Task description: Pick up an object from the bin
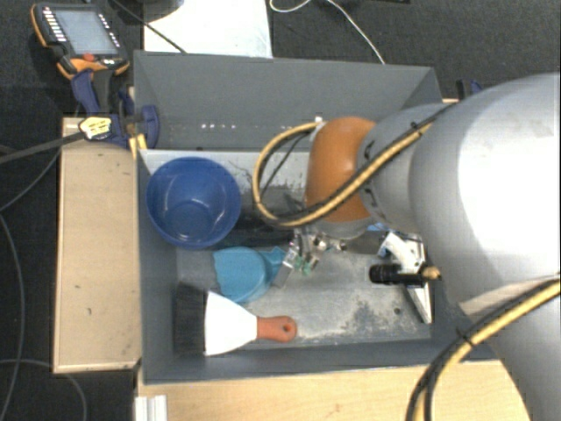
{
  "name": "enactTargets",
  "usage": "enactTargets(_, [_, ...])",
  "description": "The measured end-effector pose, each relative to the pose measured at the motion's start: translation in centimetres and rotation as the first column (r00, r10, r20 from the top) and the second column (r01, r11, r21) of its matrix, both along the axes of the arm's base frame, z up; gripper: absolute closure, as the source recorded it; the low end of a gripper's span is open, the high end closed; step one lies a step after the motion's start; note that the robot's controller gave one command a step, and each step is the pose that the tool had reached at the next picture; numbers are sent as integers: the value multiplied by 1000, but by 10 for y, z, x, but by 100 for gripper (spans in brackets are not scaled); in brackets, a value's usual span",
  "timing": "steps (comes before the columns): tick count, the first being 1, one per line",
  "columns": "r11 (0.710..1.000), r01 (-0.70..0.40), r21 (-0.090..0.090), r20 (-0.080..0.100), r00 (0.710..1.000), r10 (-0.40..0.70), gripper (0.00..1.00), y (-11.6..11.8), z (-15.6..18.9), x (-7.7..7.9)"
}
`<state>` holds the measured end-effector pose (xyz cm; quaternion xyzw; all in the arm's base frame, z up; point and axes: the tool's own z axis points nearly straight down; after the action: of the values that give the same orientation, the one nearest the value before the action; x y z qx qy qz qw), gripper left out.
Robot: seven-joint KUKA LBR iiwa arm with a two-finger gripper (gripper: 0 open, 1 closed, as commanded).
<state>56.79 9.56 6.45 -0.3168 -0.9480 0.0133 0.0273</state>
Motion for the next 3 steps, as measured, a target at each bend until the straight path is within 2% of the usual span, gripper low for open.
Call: enactTargets(3, [1000,-7,0,0,1000,7,100,0,0,0])
